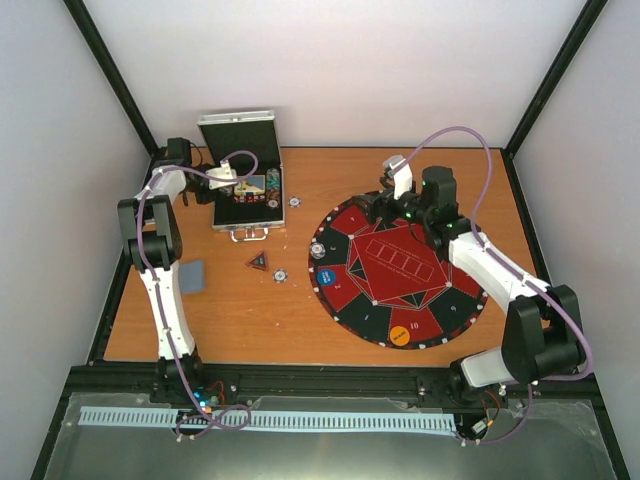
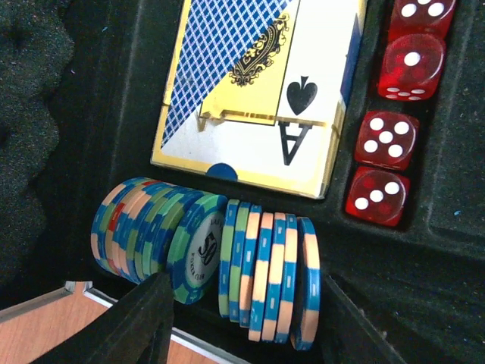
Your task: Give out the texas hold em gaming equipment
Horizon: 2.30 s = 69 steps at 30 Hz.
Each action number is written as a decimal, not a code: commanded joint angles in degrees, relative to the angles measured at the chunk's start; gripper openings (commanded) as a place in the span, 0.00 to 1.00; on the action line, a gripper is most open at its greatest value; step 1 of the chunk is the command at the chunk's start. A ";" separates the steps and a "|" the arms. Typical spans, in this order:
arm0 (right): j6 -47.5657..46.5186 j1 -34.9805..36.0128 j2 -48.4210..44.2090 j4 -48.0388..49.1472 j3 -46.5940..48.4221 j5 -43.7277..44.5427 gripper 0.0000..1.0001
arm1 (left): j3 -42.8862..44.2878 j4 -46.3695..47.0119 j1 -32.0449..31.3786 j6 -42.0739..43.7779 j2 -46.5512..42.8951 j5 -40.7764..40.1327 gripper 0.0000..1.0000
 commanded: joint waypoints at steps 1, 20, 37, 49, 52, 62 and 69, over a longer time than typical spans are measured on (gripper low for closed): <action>-0.55 0.04 0.88 -0.01 2.21 -0.14 1.00 | -1.79 -3.20 -1.46 1.51 -0.12 1.57 0.53; -0.58 0.03 1.91 -1.32 3.58 -0.65 1.00 | 0.38 -10.60 -1.73 3.58 1.90 2.99 0.39; -0.50 -0.01 2.70 -2.25 4.48 -1.12 1.00 | 2.64 0.99 -2.04 -1.85 4.07 -0.25 0.41; -1.19 0.04 2.89 -4.16 5.79 -2.48 1.00 | 3.37 -0.53 -2.22 -6.73 2.39 0.97 0.01; -1.76 0.04 2.32 -4.31 5.70 -2.08 1.00 | 3.24 -2.26 -1.87 -9.53 0.66 1.23 0.01; -3.39 0.02 1.28 -5.51 6.01 -1.48 1.00 | 5.06 -9.40 -1.40 -23.60 -6.92 8.50 0.01; -6.23 0.03 -0.46 -6.53 6.16 1.13 1.00 | 8.03 -16.62 -1.66 -44.21 -12.68 17.70 0.01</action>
